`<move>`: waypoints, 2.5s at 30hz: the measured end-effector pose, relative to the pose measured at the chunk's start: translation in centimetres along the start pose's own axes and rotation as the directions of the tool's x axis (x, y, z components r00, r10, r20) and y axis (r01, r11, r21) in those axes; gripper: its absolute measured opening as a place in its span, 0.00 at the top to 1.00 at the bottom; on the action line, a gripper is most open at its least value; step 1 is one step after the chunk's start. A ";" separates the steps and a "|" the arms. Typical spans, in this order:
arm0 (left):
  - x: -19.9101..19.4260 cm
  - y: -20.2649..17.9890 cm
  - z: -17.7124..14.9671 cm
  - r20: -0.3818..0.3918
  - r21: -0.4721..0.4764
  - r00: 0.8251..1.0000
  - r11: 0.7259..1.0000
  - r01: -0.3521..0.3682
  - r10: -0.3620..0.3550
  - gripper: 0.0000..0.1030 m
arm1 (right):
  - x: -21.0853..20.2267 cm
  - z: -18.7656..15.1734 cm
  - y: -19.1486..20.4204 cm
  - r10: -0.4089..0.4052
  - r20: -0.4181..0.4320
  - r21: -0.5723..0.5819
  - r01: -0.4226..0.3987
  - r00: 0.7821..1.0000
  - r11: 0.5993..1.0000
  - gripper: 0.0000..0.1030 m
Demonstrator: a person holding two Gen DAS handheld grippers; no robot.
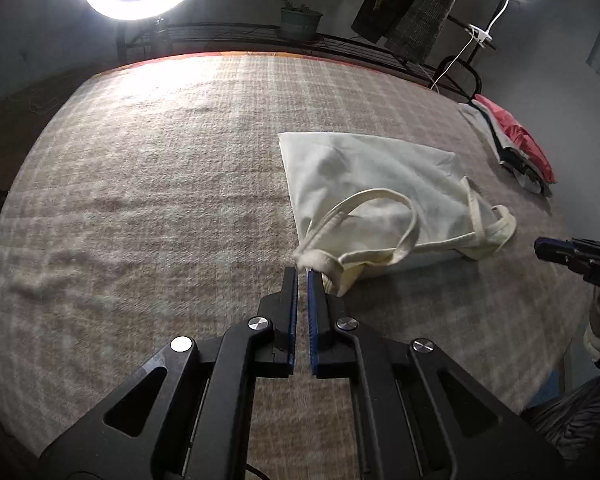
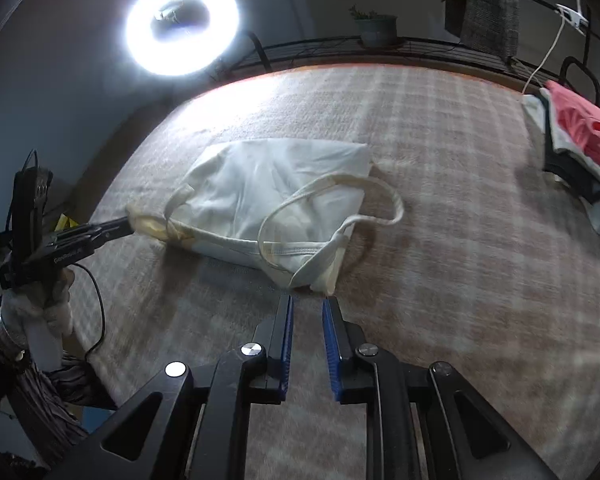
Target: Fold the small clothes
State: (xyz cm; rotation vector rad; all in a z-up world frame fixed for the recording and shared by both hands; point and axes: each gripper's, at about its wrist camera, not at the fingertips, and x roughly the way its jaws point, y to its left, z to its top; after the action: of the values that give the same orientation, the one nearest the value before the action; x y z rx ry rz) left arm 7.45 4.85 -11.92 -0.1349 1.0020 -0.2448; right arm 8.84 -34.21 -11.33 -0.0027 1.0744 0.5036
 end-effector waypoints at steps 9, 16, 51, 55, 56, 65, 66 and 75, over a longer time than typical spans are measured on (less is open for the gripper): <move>1.0 -2.3 3.9 0.051 0.029 0.999 1.000 -0.008 0.006 0.98 | 0.1 2.9 0.4 0.010 0.096 0.001 -0.010 0.995 1.000 0.84; 6.4 -2.2 2.3 -0.064 0.091 0.996 0.994 -0.063 0.069 0.98 | 5.5 3.1 -0.4 -0.025 -0.032 0.033 0.027 0.999 0.999 0.84; 8.6 -1.5 3.1 -0.072 0.043 0.997 0.999 -0.018 0.021 0.98 | 10.6 11.2 -8.8 0.216 0.099 0.322 -0.236 0.971 0.917 0.97; 7.8 -0.7 3.0 -0.085 -0.001 0.996 1.000 0.004 -0.004 0.98 | 11.0 11.5 -8.0 0.020 0.054 0.274 -0.034 0.998 0.961 0.98; 7.2 -0.3 3.0 -0.075 -0.022 0.997 1.000 0.014 -0.016 0.98 | 10.6 11.6 -8.1 0.011 0.052 0.277 -0.025 0.999 0.961 0.94; 7.8 4.1 4.6 -0.069 -0.272 0.990 0.957 0.096 -0.119 0.72 | 6.2 8.7 -8.4 0.142 0.069 0.267 -0.155 0.988 0.951 0.63; 8.3 4.7 4.5 -0.081 -0.319 0.986 0.941 0.116 -0.149 0.72 | 6.4 8.2 -8.6 0.168 0.052 0.283 -0.176 0.984 0.943 0.63; 10.2 5.7 5.0 -0.078 -0.417 0.965 0.888 0.196 -0.250 0.72 | 8.1 4.6 -9.9 0.281 0.006 0.371 -0.263 0.960 0.891 0.62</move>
State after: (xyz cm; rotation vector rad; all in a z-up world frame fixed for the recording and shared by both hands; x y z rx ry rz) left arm 17.78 7.65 -18.84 -0.6254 1.1597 -0.2554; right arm 19.63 -38.69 -18.29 0.4768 1.2116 0.5483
